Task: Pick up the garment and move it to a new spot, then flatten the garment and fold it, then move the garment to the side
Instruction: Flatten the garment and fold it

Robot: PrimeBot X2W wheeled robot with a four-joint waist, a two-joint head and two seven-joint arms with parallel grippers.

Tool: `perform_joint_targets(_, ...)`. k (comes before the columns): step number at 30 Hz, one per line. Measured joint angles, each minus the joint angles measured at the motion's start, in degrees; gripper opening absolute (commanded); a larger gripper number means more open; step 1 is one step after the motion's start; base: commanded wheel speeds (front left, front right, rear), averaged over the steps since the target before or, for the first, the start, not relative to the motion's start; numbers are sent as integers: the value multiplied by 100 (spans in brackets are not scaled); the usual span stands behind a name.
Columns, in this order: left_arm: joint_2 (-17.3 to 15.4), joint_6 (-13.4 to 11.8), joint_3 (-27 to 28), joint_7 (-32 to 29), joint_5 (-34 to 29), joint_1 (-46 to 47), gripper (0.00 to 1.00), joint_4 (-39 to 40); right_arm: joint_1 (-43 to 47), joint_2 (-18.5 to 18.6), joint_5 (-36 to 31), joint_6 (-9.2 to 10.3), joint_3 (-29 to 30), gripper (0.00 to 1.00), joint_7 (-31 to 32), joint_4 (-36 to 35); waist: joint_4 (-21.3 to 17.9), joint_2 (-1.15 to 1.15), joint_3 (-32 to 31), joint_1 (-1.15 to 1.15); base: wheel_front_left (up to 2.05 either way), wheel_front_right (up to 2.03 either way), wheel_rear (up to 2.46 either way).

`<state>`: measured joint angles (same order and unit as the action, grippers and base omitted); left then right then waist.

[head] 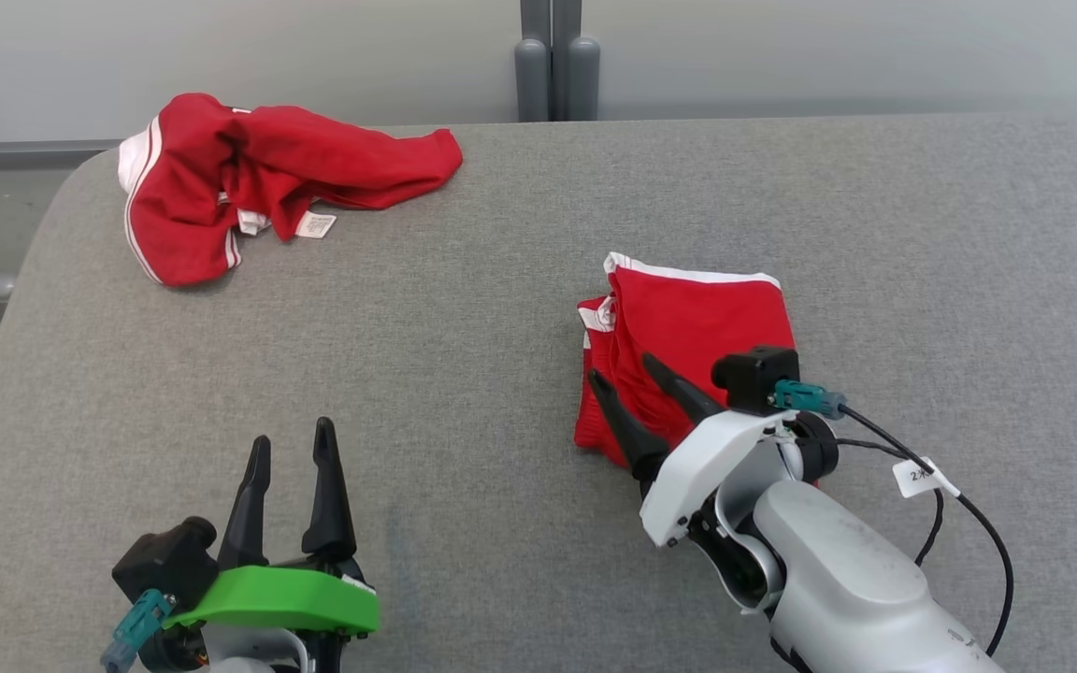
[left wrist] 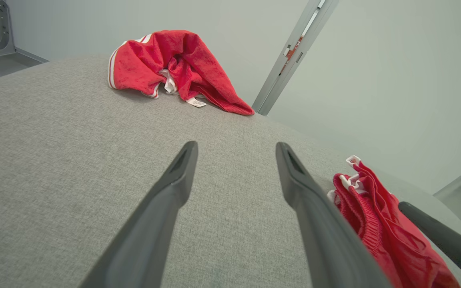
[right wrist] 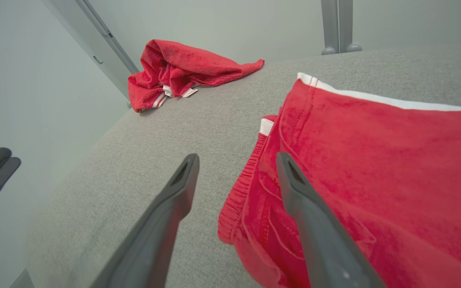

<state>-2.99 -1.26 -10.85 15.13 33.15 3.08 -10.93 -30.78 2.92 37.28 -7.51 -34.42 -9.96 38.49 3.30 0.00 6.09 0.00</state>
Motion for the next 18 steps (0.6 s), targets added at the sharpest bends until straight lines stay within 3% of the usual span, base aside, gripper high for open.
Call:
perform_joint_targets(6, 3, 0, -3, 0, -1, 9, 100, 10, 32, 44, -112, 0, 378, 100, -249, -383, -96, 0, 20, 0, 0, 0, 0)
perform_joint_targets(13, 8, 1, -46, 0, -1, 18, 100, 20, 267, 312, -603, 0, 1337, 100, -411, -576, -124, 0, 28, 0, 0, 0, 0)
perform_joint_targets(14, 9, 1, -62, 0, -1, 19, 100, 19, 319, 337, -670, 1, 1471, 96, -425, -546, -118, 0, 32, 0, 0, 0, 0)
perform_joint_targets(15, 9, 2, -71, 0, -1, 20, 100, 16, 361, 356, -740, 2, 1573, 59, -426, -509, -111, 0, 37, 0, 0, 0, 0)
perform_joint_targets(16, 10, 9, -80, 0, -1, 20, 100, 15, 393, 379, -825, 2, 1622, 43, -426, -468, -105, 0, 42, 0, 0, 0, 0)
perform_joint_targets(18, 10, 15, -105, 0, -1, 21, 100, 10, 464, 402, -1034, 1, 1700, 27, -426, -361, -90, 0, 58, 0, 0, 0, 0)
